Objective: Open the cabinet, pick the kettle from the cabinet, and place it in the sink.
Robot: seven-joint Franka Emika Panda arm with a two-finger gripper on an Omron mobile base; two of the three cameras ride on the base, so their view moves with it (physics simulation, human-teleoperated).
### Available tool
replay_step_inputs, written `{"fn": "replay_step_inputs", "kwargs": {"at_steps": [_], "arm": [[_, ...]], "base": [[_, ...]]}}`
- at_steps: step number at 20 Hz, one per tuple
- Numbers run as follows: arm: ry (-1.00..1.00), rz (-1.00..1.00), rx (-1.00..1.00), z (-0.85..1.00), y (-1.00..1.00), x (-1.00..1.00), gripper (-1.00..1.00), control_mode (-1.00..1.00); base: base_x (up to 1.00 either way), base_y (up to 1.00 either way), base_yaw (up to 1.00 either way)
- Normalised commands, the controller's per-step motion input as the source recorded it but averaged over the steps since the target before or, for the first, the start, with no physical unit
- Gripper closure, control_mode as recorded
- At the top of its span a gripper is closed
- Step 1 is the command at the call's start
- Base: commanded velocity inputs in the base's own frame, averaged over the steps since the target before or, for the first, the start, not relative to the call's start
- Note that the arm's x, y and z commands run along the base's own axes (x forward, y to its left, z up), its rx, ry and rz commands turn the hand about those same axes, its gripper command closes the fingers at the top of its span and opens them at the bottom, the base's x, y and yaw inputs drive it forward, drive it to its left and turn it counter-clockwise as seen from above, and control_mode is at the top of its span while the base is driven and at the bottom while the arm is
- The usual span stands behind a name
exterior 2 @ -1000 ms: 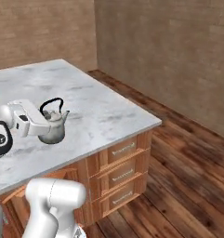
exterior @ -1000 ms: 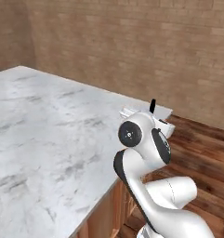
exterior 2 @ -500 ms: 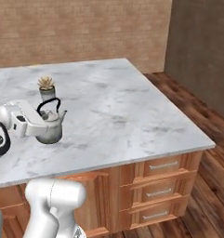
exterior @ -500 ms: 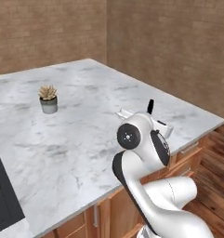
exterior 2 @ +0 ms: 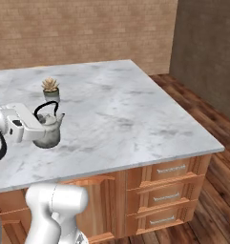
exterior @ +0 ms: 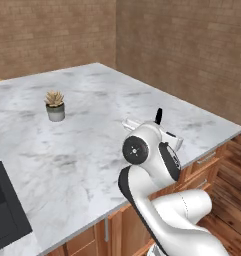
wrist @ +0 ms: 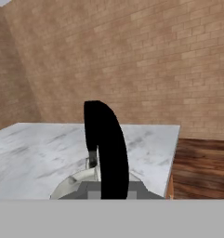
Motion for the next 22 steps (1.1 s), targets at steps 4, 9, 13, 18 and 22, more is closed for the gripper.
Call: {"fn": "replay_step_inputs", "kwargs": {"at_steps": [4,9,13,18,22], "arm": [[0.0,0.0,0.0,0.0,0.0,0.0,1.0,1.0],[0.0,0.0,0.0,0.0,0.0,0.0,1.0,1.0],[0.0,0.0,0.0,0.0,0.0,0.0,1.0,1.0],[0.0,0.0,0.0,0.0,0.0,0.0,1.0,1.0],[0.0,0.0,0.0,0.0,0.0,0.0,1.0,1.0]], "base": [[0.0,0.63,-0.11],[-0.01,0.66,-0.04],[-0.07,0.7,0.05],[-0.22,0.57,0.33],[-0.28,0.49,0.51]]}}
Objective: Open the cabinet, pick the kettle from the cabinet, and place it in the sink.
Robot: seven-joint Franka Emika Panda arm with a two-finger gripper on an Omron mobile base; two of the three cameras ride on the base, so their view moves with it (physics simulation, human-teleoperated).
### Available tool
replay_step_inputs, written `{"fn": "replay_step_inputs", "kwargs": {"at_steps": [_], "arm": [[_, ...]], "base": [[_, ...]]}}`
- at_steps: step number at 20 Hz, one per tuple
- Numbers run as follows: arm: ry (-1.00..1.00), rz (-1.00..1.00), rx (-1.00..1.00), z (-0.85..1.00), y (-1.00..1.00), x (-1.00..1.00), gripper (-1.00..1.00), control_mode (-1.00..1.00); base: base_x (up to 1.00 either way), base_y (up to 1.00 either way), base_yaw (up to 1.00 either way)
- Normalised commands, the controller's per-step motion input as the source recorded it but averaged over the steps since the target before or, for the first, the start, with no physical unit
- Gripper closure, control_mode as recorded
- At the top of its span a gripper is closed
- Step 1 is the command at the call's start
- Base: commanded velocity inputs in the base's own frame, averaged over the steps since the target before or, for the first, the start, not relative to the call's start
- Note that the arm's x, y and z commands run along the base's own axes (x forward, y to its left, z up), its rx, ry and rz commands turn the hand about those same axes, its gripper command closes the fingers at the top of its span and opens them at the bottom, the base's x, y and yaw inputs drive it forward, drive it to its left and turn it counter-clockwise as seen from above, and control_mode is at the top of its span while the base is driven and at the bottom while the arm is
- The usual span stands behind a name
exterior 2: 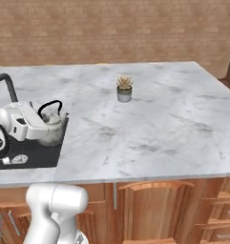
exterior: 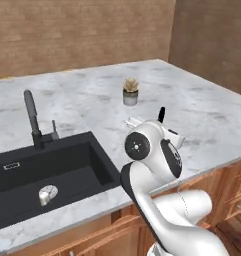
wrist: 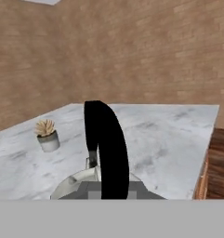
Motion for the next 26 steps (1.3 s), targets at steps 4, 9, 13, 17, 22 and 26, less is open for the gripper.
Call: {"fn": "replay_step_inputs", "kwargs": {"at_steps": [4,9,13,17,22,26], "arm": [[0.0,0.0,0.0,0.0,0.0,0.0,1.0,1.0],[0.0,0.0,0.0,0.0,0.0,0.0,1.0,1.0],[0.0,0.0,0.0,0.0,0.0,0.0,1.0,1.0],[0.0,0.0,0.0,0.0,0.0,0.0,1.0,1.0],[0.0,0.0,0.0,0.0,0.0,0.0,1.0,1.0],[0.0,0.0,0.0,0.0,0.0,0.0,1.0,1.0]], "base": [[-0.21,0.42,0.56],[-0.08,0.38,0.32],[0.05,0.08,0.12],[0.06,-0.02,0.0],[0.05,0.01,-0.08],[0.01,0.27,-0.19]]}}
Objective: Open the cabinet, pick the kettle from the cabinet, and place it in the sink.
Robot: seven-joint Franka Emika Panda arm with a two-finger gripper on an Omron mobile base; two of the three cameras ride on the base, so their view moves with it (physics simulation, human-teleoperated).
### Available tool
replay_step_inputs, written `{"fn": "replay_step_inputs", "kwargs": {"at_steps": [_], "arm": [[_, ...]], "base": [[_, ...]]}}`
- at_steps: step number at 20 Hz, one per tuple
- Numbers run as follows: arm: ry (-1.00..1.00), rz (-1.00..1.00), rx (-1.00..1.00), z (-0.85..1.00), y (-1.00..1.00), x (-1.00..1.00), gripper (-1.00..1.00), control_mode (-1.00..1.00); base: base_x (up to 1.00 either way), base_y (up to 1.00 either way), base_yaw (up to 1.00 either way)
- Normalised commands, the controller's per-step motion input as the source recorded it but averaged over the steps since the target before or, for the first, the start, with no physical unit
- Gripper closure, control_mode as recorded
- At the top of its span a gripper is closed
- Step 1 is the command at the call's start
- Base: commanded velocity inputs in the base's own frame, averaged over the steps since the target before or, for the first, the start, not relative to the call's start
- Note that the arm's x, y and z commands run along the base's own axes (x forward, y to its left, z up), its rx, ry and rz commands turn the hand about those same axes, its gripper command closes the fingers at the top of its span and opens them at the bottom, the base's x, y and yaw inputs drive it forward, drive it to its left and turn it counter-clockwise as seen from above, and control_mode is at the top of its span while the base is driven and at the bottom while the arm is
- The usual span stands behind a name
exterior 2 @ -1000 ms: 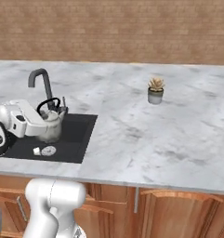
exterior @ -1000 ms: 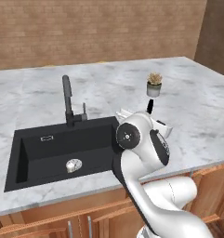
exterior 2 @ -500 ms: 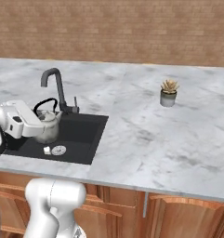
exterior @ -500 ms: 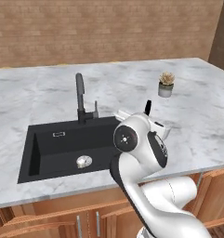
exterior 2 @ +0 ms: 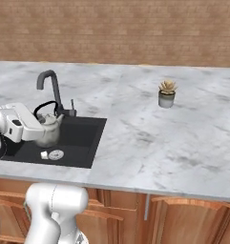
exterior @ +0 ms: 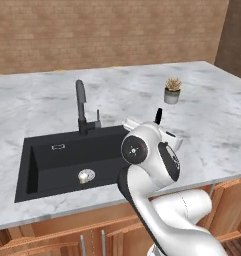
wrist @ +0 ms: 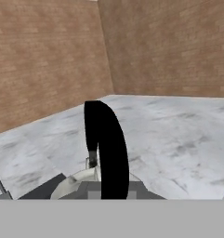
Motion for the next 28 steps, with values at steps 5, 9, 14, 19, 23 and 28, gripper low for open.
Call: {"fn": "replay_step_inputs", "kwargs": {"at_steps": [5,9,14,19,23,28], "arm": [[0.0,0.0,0.0,0.0,0.0,0.0,1.0,1.0],[0.0,0.0,0.0,0.0,0.0,0.0,1.0,1.0],[0.0,0.0,0.0,0.0,0.0,0.0,1.0,1.0],[0.0,0.0,0.0,0.0,0.0,0.0,1.0,1.0],[0.0,0.0,0.0,0.0,0.0,0.0,1.0,1.0],[0.0,0.0,0.0,0.0,0.0,0.0,1.0,1.0]], "base": [[0.01,0.35,-0.04],[0.0,0.29,0.0],[0.0,0.27,0.0],[0.0,0.03,0.0],[0.0,0.0,0.0],[0.0,0.0,0.0]]}}
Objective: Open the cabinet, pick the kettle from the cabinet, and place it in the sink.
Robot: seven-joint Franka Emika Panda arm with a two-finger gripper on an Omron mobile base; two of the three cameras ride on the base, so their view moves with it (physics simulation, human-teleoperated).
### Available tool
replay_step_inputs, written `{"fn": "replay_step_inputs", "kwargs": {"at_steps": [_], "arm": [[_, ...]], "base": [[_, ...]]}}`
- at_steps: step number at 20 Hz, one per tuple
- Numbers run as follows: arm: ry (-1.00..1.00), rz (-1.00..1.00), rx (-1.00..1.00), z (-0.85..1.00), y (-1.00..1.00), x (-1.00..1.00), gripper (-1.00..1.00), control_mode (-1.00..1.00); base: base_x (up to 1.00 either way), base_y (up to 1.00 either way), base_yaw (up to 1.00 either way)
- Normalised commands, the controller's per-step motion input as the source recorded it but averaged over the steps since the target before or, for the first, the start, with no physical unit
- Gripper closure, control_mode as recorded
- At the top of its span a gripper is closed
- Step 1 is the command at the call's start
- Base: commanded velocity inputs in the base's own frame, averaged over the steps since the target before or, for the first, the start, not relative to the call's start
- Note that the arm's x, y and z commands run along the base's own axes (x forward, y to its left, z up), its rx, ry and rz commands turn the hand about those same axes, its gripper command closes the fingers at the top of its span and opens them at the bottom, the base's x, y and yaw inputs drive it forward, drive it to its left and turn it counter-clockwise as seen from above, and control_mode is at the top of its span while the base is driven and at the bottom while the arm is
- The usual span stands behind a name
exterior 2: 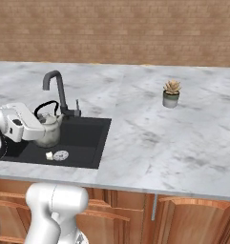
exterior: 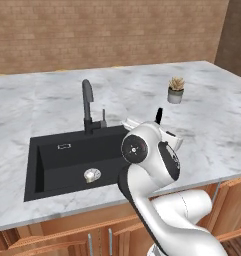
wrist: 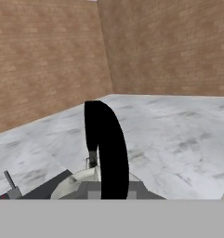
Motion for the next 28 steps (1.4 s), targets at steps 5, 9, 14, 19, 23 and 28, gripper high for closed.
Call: {"fn": "replay_step_inputs", "kwargs": {"at_steps": [5,9,14,19,23,28], "arm": [[0.0,0.0,0.0,0.0,0.0,0.0,1.0,1.0],[0.0,0.0,0.0,0.0,0.0,0.0,1.0,-1.0],[0.0,0.0,0.0,0.0,0.0,0.0,1.0,-1.0],[0.0,0.0,0.0,0.0,0.0,0.0,1.0,-1.0],[0.0,0.0,0.0,0.0,0.0,-0.01,1.0,-1.0],[0.04,-0.04,-0.01,-0.04,0.05,0.01,1.0,-1.0]], "base": [[0.0,0.0,0.0],[0.0,0.0,0.0],[0.0,0.0,0.0],[0.0,0.0,0.0],[0.0,0.0,0.0],[0.0,0.0,0.0]]}}
